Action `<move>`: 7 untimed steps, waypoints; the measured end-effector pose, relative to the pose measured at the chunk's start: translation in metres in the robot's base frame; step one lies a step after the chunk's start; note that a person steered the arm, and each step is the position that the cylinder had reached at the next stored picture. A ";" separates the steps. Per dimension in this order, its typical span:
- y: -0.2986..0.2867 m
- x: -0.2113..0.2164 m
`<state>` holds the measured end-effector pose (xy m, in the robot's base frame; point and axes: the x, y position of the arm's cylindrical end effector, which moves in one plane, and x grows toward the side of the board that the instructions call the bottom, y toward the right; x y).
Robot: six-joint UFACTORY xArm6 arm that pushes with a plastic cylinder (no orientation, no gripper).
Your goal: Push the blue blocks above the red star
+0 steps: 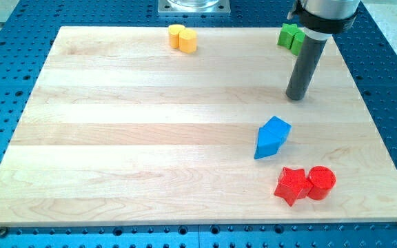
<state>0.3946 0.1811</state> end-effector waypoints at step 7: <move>-0.177 0.088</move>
<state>0.4825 0.0043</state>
